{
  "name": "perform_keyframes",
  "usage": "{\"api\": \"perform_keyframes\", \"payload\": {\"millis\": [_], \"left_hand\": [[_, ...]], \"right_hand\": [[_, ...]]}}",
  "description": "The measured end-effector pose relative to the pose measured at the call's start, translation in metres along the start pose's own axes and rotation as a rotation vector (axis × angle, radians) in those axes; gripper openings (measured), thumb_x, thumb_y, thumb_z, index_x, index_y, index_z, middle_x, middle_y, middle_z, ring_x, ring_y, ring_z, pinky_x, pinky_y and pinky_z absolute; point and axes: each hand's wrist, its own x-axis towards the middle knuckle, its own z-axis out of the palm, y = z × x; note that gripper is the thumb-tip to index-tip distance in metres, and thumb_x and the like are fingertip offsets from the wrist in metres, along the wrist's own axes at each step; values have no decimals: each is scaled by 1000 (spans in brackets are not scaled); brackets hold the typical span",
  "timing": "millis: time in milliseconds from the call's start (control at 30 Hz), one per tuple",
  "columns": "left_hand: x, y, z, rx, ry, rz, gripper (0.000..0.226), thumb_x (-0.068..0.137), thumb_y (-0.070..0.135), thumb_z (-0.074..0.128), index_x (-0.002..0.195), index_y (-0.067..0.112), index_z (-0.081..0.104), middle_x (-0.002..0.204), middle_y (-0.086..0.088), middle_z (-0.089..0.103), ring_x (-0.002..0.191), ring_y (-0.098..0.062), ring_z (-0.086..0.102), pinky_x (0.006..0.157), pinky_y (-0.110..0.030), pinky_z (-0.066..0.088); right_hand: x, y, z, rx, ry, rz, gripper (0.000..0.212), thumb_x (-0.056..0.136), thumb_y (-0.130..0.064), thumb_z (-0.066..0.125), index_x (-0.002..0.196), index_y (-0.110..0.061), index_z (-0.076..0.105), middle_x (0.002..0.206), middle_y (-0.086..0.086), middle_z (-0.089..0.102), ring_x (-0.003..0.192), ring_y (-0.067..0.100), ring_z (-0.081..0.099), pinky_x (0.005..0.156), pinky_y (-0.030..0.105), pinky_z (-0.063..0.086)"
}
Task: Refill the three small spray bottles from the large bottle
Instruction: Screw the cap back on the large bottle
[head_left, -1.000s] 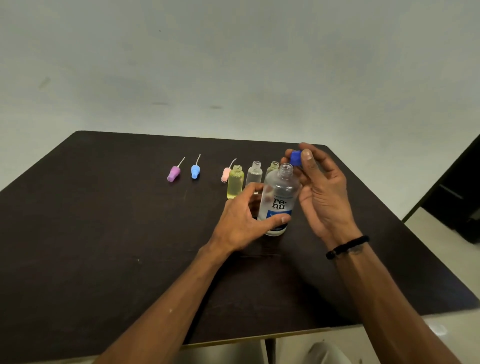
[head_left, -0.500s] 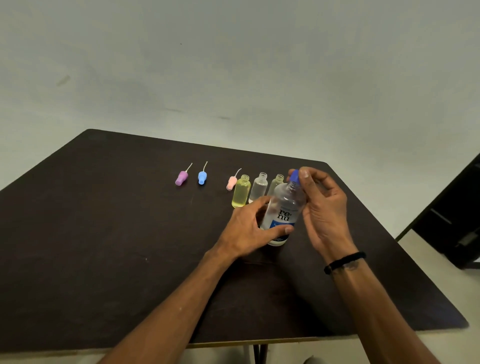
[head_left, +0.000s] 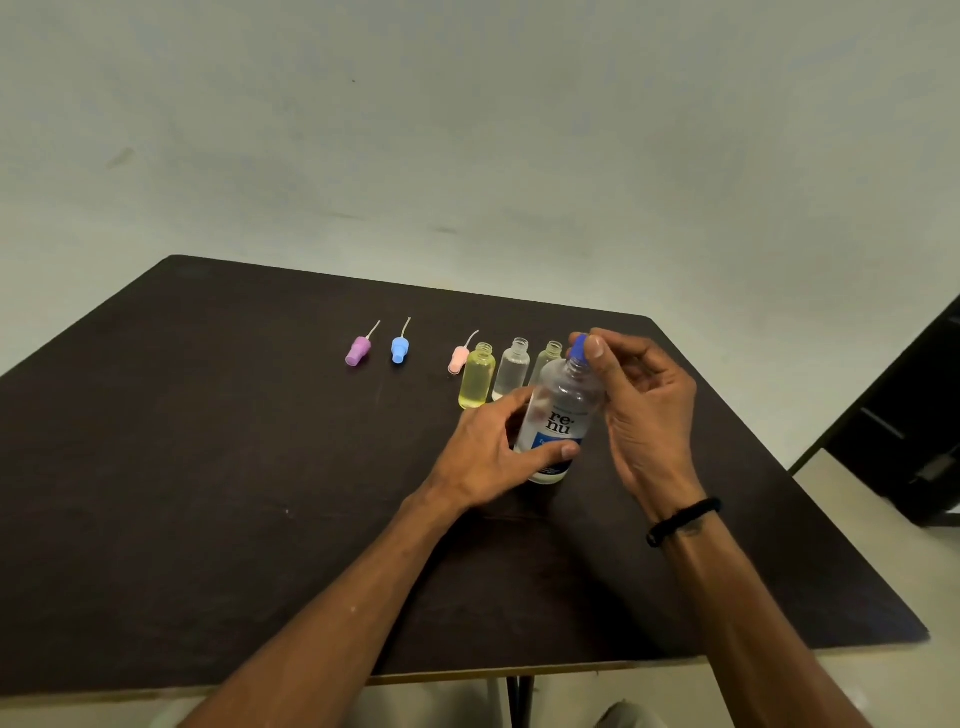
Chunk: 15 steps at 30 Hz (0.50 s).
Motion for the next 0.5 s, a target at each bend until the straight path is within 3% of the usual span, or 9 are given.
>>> {"api": "perform_keyframes", "payload": {"millis": [200,333,500], "left_hand": [[-1,1,-1,-3,11,7,67,84,47,85,142,26,59,127,13,71,107,10,65,88,-2,48],[-2,2,-1,-10,25,11,66,84,46,86,142,27,60,126,11,73,113,4,67,91,-5,49],[-3,3,-1,0,31,17,66,84,46,86,141,27,61,126,12,73,110,12,65,89,-3,48]], "right_hand": [[1,1,-5,-126,-11,-101,25,91,-8,81,114,2,77,108,10,82,108,25,78,91,30,61],[1,-3,-7,-218,-32,-157,23,91,-9,82,113,-1,79,106,4,82,104,19,79,88,26,61],[1,-7,-9,-322,-59,-206,24,90,-12,84,113,-5,80,105,-1,82,101,12,79,85,21,61]]}}
